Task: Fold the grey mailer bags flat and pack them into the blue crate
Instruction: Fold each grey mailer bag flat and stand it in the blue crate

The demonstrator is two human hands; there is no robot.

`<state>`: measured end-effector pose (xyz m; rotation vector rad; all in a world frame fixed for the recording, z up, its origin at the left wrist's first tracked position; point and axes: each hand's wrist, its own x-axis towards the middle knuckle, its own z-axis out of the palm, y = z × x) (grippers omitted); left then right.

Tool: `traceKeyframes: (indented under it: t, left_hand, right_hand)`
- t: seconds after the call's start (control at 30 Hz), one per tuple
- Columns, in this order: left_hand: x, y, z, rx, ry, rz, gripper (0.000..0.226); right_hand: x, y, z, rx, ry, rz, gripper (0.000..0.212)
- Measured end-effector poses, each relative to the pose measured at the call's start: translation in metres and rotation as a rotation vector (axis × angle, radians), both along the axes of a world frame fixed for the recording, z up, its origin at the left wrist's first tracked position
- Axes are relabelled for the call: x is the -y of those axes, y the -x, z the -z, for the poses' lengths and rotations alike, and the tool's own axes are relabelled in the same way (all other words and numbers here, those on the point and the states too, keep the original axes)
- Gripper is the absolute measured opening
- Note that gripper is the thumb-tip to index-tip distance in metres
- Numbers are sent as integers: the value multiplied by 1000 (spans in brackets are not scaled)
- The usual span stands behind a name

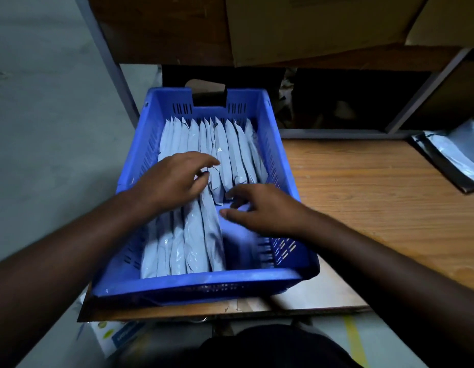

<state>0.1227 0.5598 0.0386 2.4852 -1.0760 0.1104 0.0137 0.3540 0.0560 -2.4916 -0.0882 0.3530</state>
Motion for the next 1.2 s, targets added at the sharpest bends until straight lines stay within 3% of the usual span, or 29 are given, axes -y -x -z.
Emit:
traceKeyframes:
  t: [0.1, 0.2, 0.43, 0.67, 0.77, 0.87, 0.97, 1.03, 1.13, 1.2]
  left_hand:
    - [25, 22, -20, 40, 184, -12, 28]
    - [74, 36, -34, 36, 260, 66, 28]
    - [231, 43, -24, -55, 146, 188, 27]
    - [410, 45, 10, -77, 20, 211, 29]
    - [491, 49, 36, -116, -14, 200, 31]
    - [561, 56, 61, -151, -65, 176, 33]
    - [613, 59, 79, -199, -107, 152, 35]
    - [639, 61, 85, -235, -129, 153, 37]
    - [667, 64, 88, -269, -125, 148, 37]
    - [678, 63, 90, -289, -131, 141, 38]
  right_hand:
    - [44, 19, -14, 304, -328, 172, 24]
    - [84, 35, -17, 434, -510, 313, 19]
    - [193, 54, -1, 558, -514, 476, 10]
    - [357, 76, 46, 536, -500, 678, 11]
    - [443, 82, 77, 517, -336, 803, 8]
    - [517, 83, 109, 514, -57, 878, 21]
    - [574, 73, 125, 603, 177, 849, 38]
    - [607, 63, 133, 537, 330, 804, 45]
    - [643, 53, 144, 319, 520, 762, 39]
    - [654, 53, 151, 286, 519, 772, 26]
